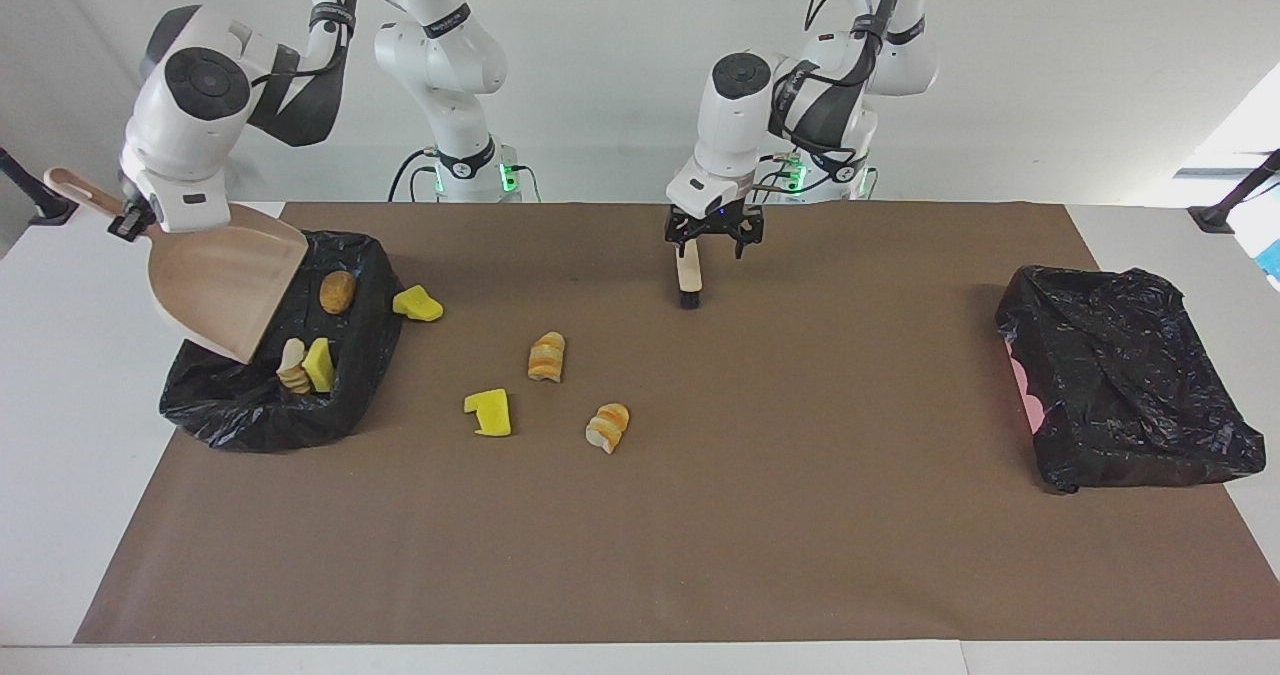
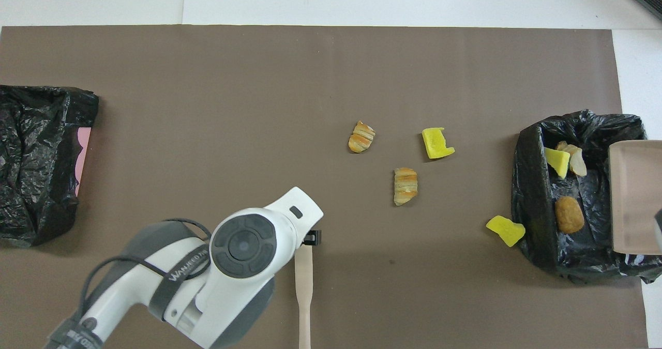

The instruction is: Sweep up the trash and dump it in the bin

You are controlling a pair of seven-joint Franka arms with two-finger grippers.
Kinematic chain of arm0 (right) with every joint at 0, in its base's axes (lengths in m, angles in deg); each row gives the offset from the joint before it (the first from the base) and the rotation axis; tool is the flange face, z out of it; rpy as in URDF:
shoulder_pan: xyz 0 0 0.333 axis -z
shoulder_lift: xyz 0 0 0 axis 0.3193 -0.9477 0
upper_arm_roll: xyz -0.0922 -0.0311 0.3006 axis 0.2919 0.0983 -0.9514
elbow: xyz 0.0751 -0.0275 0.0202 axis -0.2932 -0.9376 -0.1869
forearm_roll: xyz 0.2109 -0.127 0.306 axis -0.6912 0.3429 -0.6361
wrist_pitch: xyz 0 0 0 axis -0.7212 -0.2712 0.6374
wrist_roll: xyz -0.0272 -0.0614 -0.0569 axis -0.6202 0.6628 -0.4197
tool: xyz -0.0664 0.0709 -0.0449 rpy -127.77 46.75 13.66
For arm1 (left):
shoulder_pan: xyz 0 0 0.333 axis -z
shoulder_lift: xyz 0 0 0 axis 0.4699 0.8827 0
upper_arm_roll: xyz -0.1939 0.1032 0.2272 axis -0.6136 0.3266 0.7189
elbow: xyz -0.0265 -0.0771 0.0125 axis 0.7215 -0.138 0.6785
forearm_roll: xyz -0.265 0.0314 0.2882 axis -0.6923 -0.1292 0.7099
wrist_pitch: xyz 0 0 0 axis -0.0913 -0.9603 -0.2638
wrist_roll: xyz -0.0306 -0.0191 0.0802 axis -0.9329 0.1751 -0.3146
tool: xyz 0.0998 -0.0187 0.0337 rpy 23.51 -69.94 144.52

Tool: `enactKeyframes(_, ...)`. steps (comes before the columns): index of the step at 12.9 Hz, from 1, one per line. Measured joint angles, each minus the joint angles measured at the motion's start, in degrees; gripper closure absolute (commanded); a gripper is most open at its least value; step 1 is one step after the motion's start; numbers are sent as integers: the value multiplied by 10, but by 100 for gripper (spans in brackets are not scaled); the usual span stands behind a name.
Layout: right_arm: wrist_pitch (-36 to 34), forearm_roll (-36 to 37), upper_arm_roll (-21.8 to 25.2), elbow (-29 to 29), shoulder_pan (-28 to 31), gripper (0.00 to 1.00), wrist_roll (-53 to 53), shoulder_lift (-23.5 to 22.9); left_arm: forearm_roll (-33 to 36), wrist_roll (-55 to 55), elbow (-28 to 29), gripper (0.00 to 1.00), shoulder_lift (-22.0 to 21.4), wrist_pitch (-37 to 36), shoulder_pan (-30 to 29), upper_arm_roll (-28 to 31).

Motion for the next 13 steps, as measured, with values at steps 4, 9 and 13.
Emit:
enactKeyframes(4,13,-7,-1,0,15,100,-13,9,10,-148,-107,0,3,-83,-1,123)
enactKeyframes(9,13,-140,-9,-3,-51,100,-12,8,10,-308,-233,0,0,-184,-5,244)
enactKeyframes(13,13,-234,-10,-5,-98,100,36,2,10,-397,-321,0,0,-281,-5,298)
